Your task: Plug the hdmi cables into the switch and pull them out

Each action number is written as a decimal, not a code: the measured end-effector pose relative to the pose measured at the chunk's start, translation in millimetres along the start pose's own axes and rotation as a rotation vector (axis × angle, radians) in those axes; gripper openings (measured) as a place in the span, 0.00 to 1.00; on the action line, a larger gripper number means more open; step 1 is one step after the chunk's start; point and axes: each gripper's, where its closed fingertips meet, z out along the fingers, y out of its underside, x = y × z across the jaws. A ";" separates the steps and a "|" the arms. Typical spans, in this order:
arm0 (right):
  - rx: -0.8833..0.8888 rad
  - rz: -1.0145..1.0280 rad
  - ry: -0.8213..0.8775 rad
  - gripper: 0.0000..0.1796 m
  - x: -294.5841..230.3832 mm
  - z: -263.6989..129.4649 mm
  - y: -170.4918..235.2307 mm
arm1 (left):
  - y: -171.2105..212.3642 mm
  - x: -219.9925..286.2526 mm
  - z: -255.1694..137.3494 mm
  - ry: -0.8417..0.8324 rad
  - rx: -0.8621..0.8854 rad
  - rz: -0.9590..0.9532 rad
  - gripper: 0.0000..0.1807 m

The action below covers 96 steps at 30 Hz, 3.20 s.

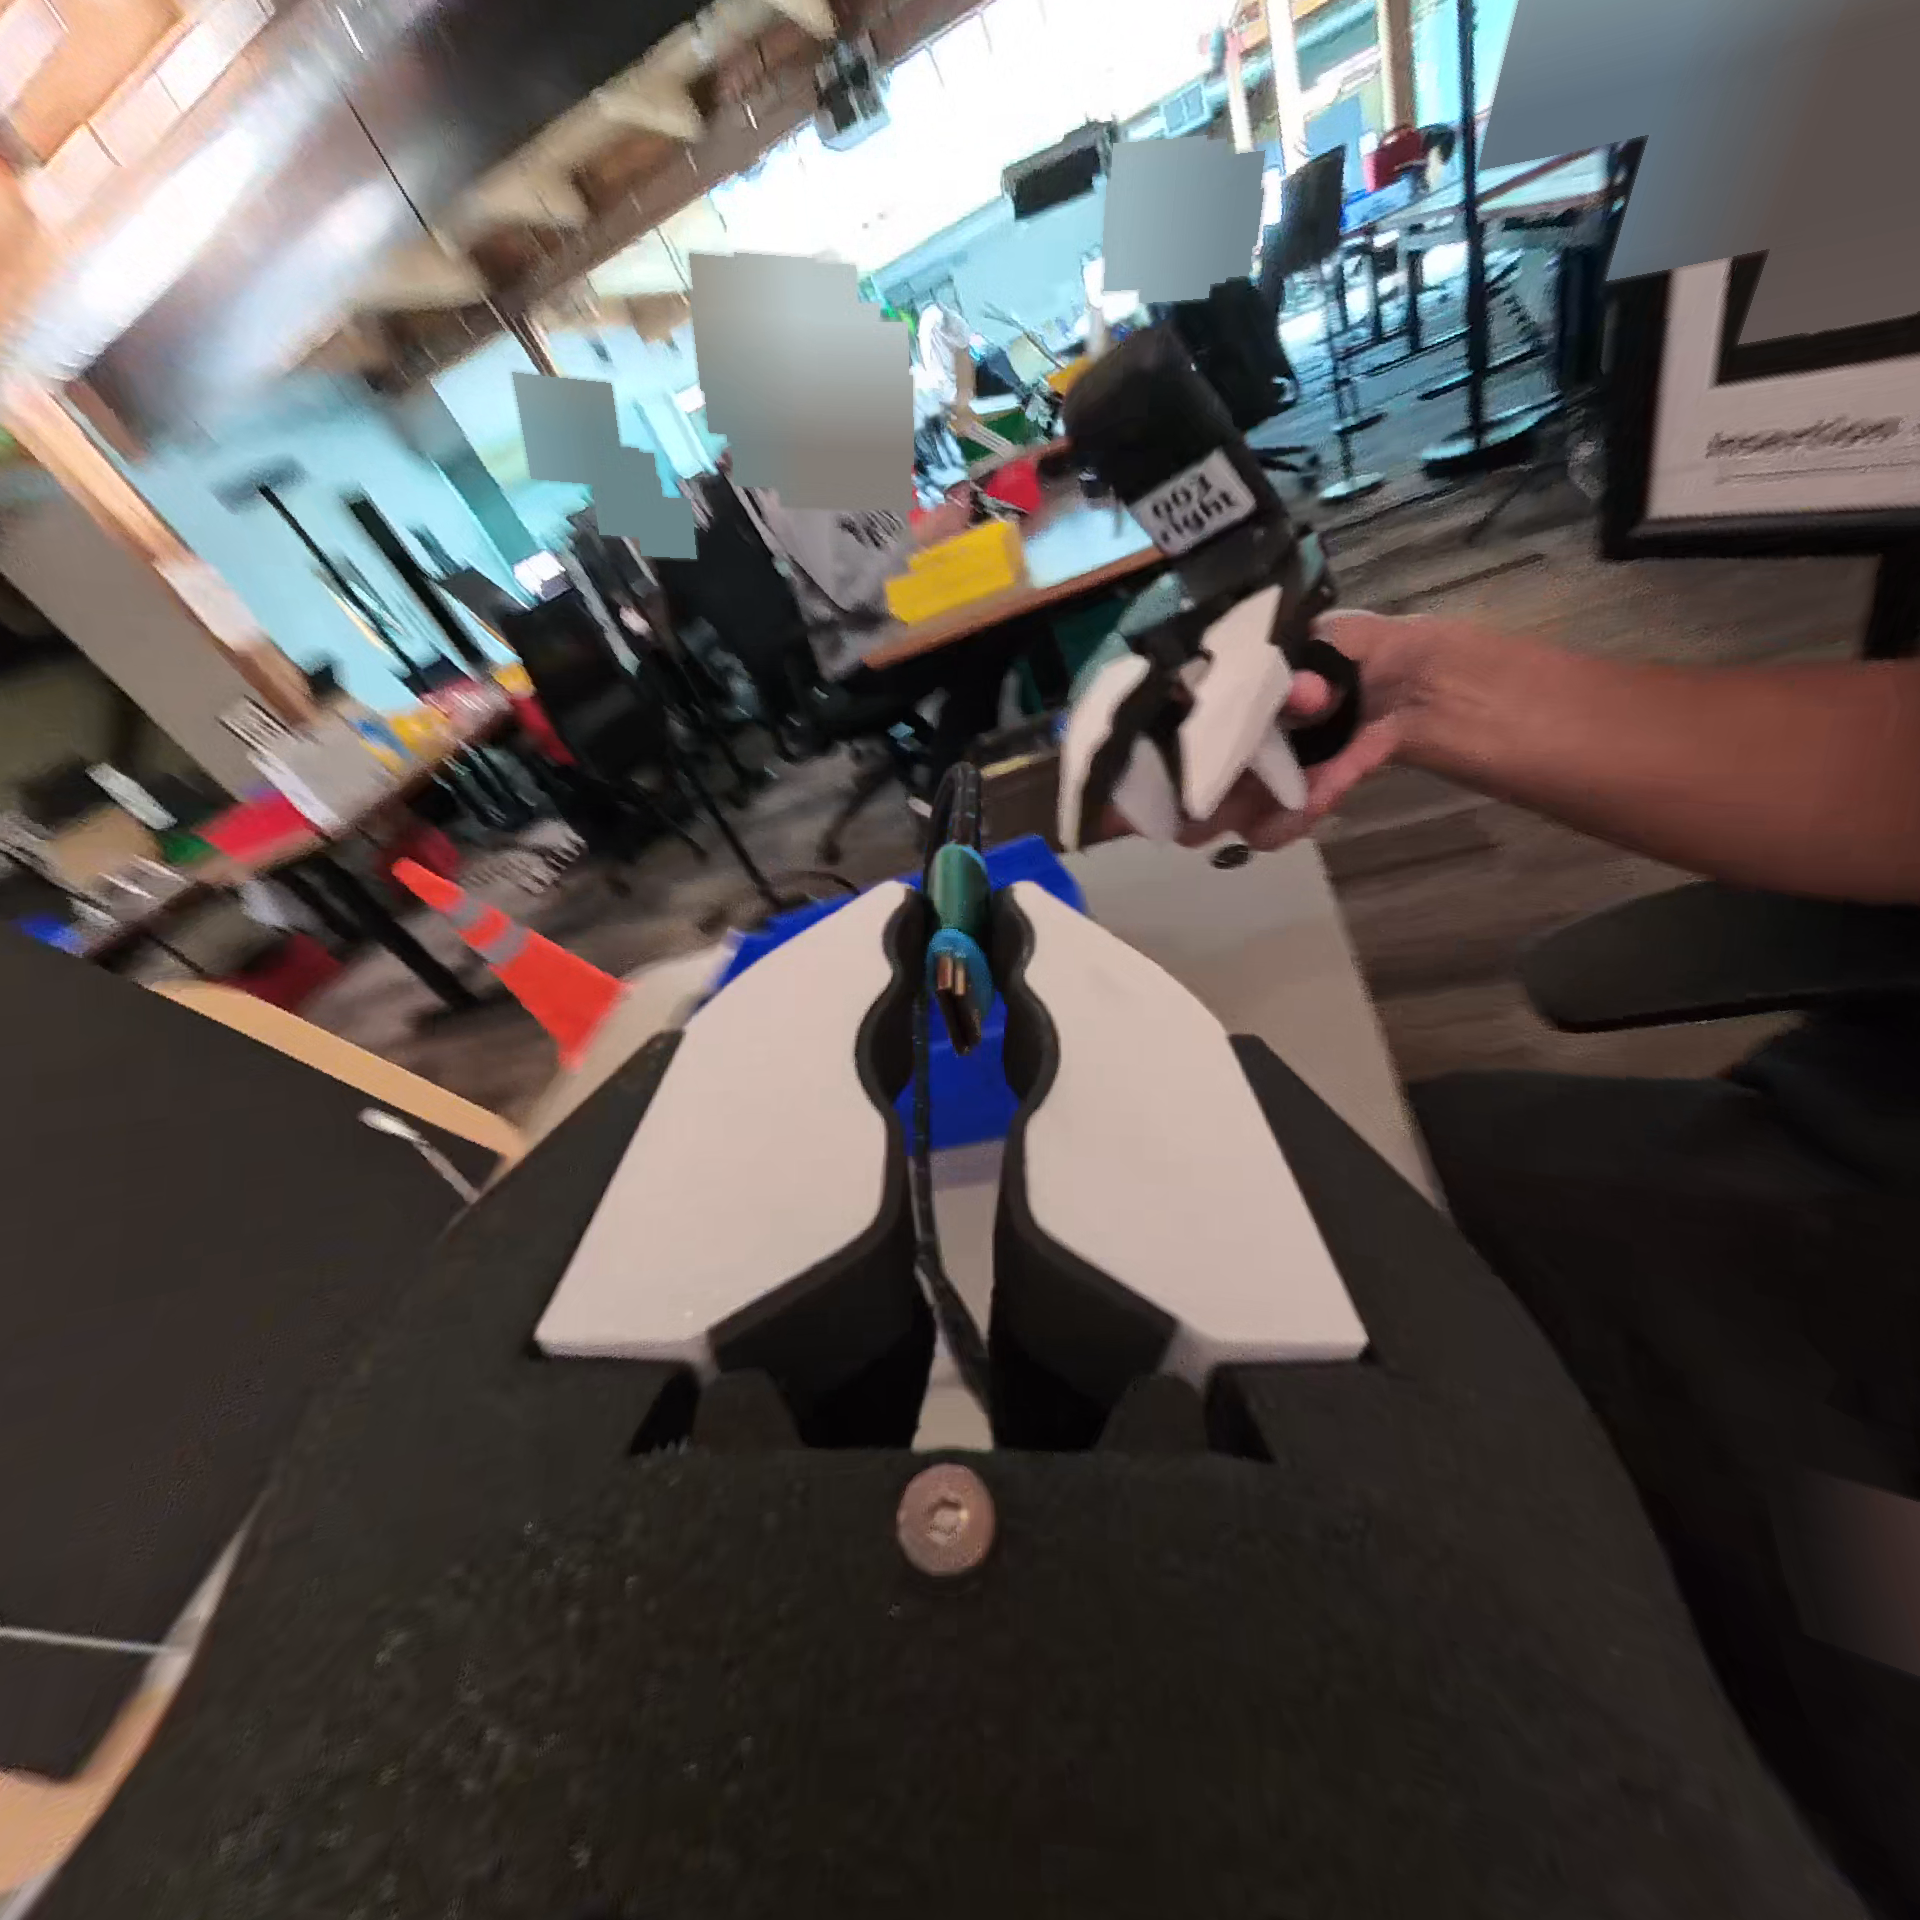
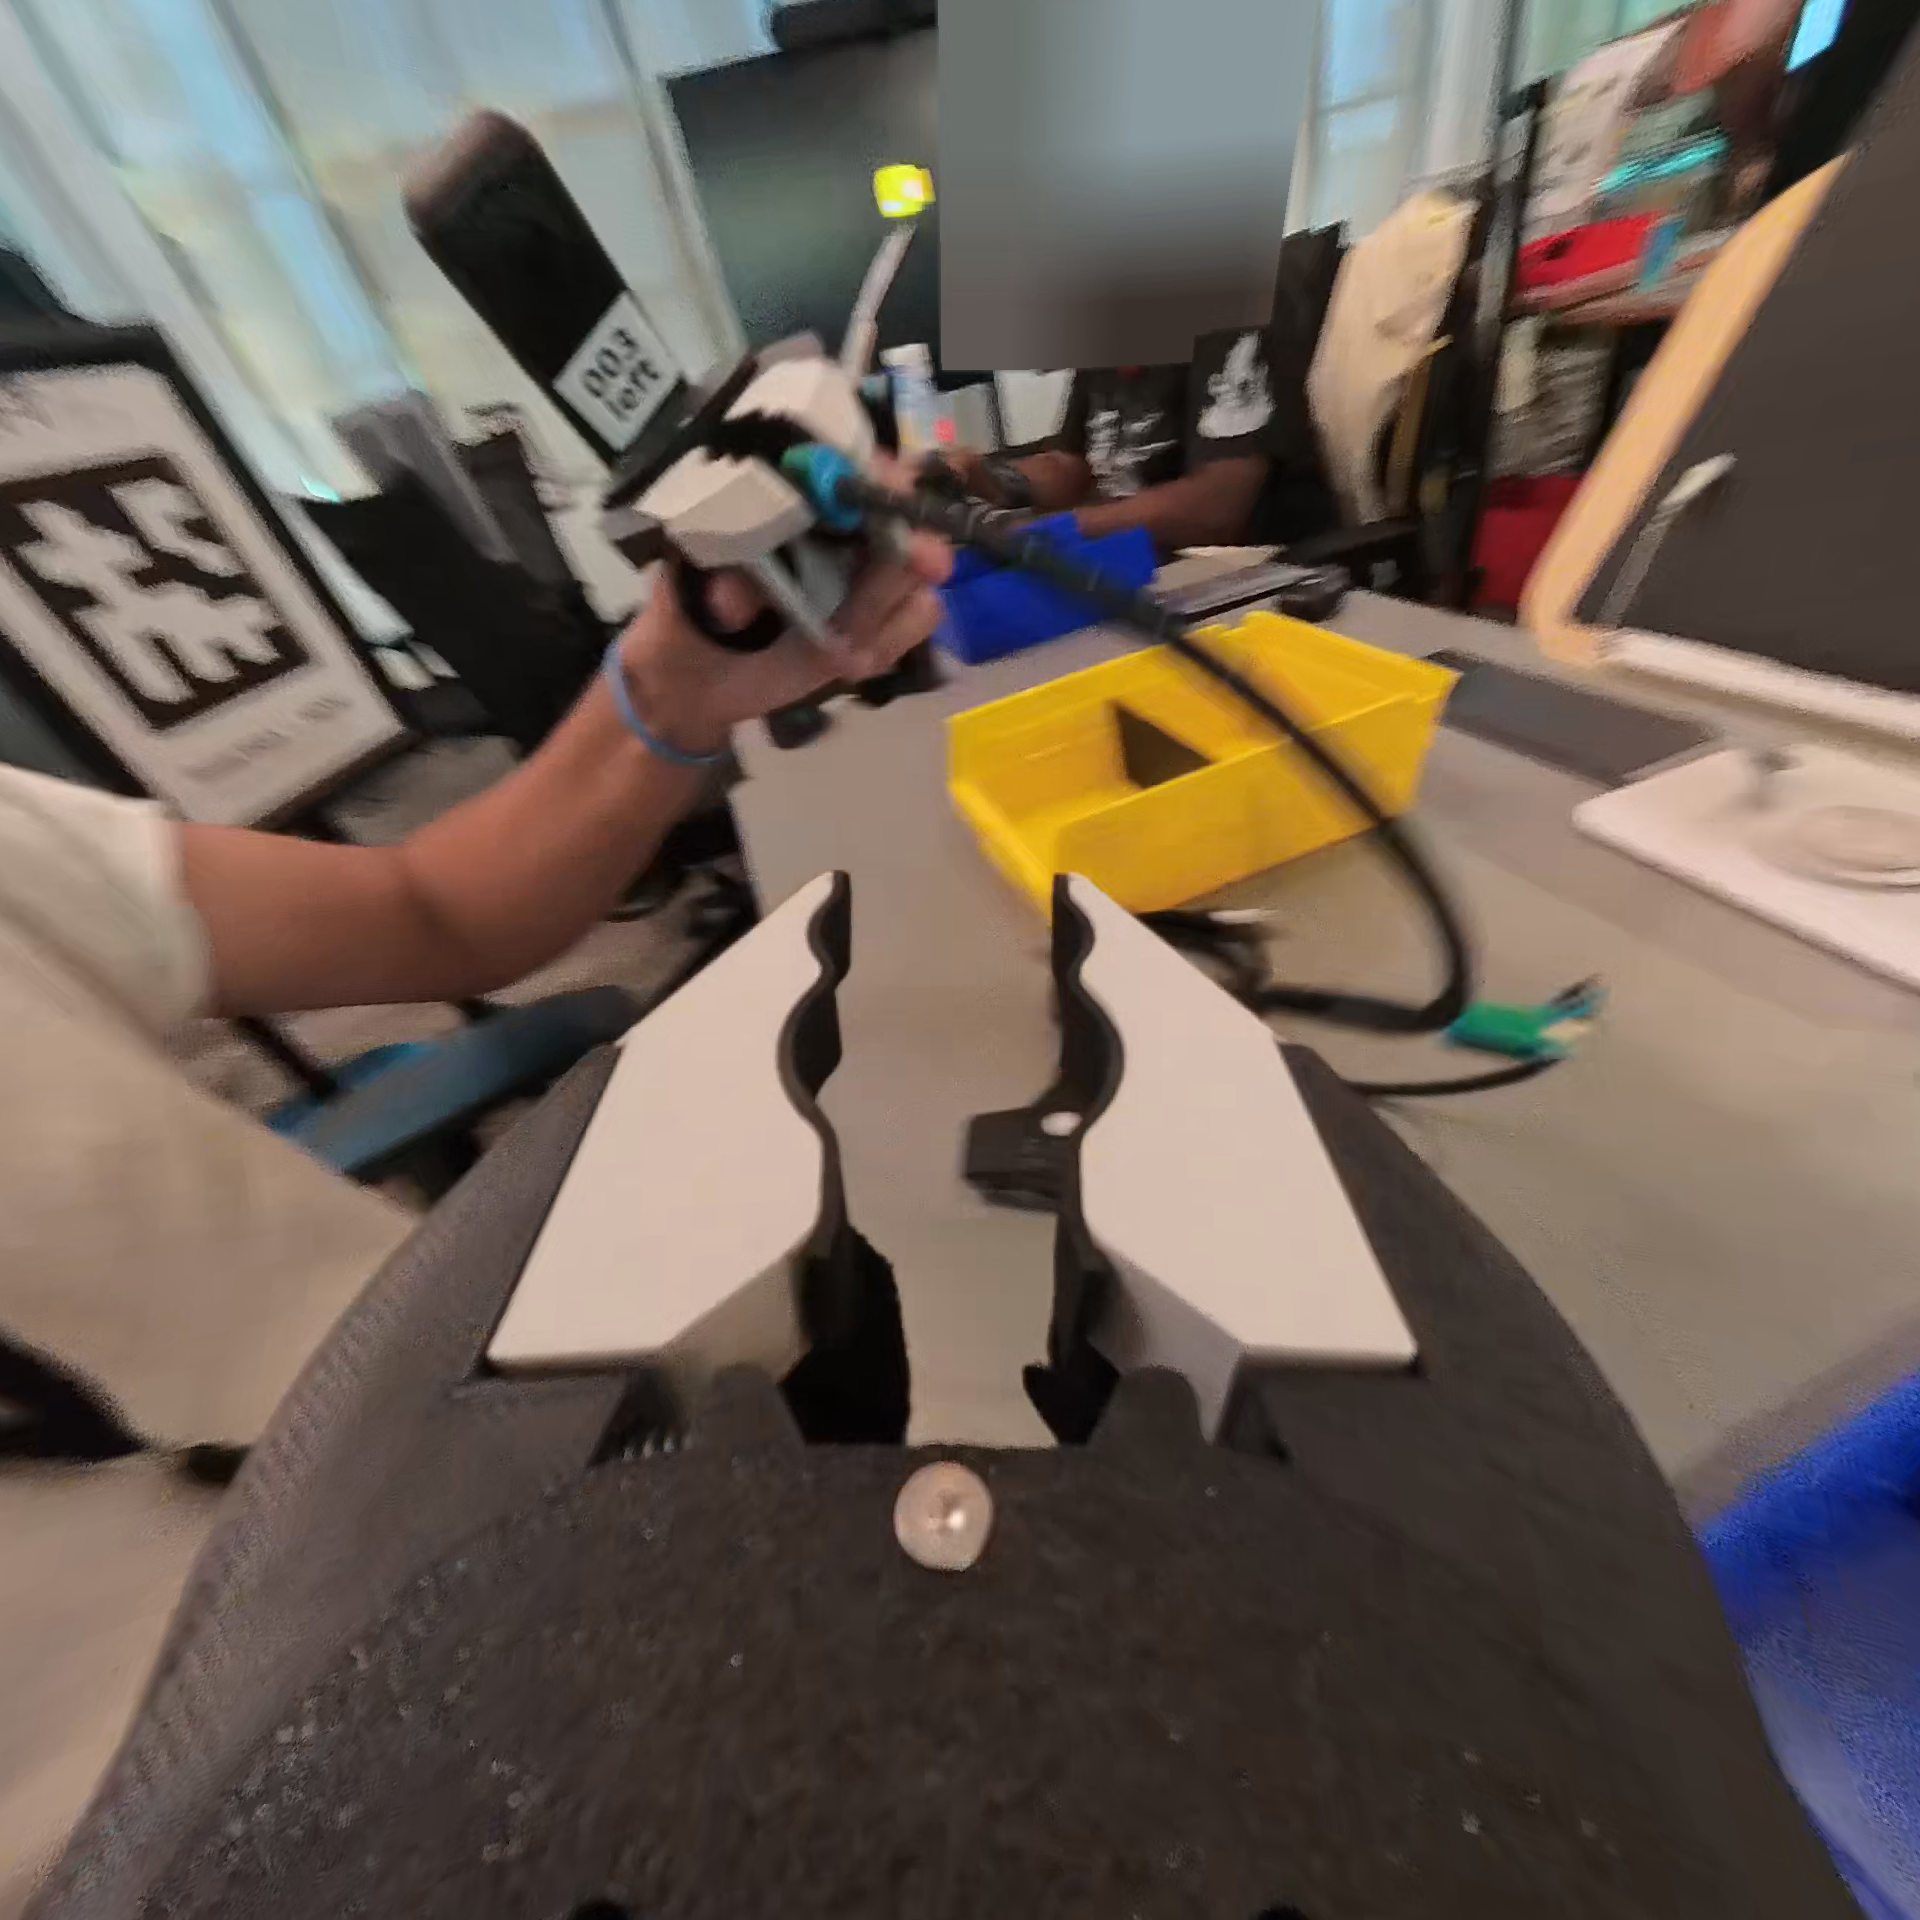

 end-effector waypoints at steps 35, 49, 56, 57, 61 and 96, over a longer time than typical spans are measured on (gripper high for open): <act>0.141 0.563 -0.471 0.03 -3.2 34.3 18.9 | 59.8 52.8 55.8 0.090 -0.163 0.747 0.07; 0.003 0.218 -0.072 0.04 33.2 43.3 38.2 | 110.0 35.8 32.6 -0.123 -0.257 0.424 0.06; 0.156 0.052 -0.025 0.04 33.5 22.9 8.3 | 182.1 74.7 -7.6 -0.273 -0.190 -0.327 0.10; 0.155 0.037 -0.030 0.04 30.4 25.6 8.3 | 191.8 78.4 -10.1 -0.304 -0.206 -0.346 0.11; 0.057 0.073 -0.036 0.04 25.1 42.4 32.0 | 186.1 77.1 0.4 -0.301 -0.212 -0.365 0.14; 0.109 0.495 0.035 0.03 -0.4 -3.6 164.1 | 254.7 53.1 90.0 0.028 -0.802 -0.038 0.03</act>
